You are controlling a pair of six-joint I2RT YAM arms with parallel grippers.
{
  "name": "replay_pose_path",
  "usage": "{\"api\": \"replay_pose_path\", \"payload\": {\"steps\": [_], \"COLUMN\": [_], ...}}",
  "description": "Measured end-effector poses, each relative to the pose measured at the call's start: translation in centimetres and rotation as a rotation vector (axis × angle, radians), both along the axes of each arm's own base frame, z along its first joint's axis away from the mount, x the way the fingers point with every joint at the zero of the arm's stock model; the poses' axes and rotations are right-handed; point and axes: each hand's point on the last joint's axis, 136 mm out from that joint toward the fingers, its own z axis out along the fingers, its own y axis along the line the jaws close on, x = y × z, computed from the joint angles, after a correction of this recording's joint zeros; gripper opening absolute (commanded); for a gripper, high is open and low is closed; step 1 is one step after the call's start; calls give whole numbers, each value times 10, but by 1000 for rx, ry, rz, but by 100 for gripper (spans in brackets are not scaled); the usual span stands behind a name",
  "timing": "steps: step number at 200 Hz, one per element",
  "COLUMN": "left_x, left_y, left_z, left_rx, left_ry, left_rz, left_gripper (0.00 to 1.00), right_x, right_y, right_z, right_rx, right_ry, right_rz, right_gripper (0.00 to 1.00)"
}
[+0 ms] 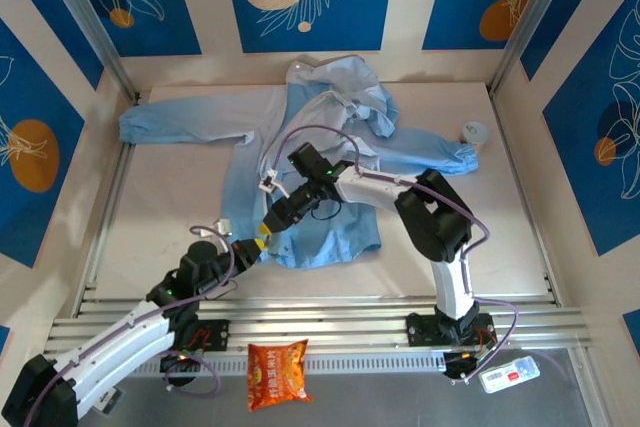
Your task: Zip up the jacket
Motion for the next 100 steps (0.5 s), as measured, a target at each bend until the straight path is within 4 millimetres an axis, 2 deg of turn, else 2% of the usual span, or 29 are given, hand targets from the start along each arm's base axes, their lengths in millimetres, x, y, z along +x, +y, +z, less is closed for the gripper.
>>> {"api": "replay_pose_path", "payload": {"steps": [17, 53, 100], "left_x": [0, 0, 0], "left_y": [-1, -1, -1], "left_z": [0, 4, 3], "left_rx": [-2, -11, -10], "left_ry": [0, -12, -10], "left_rz": [-4, -4, -4], "left_gripper": [0, 0, 0], "right_x": [-3, -1, 0], "right_y": [-1, -3, -10], "right_z": [-11, -10, -23], "right_rx": [-18, -10, -65], "right_ry": [40, 54, 52], "right_rz": [10, 9, -16], "right_gripper": [48, 48, 46]}}
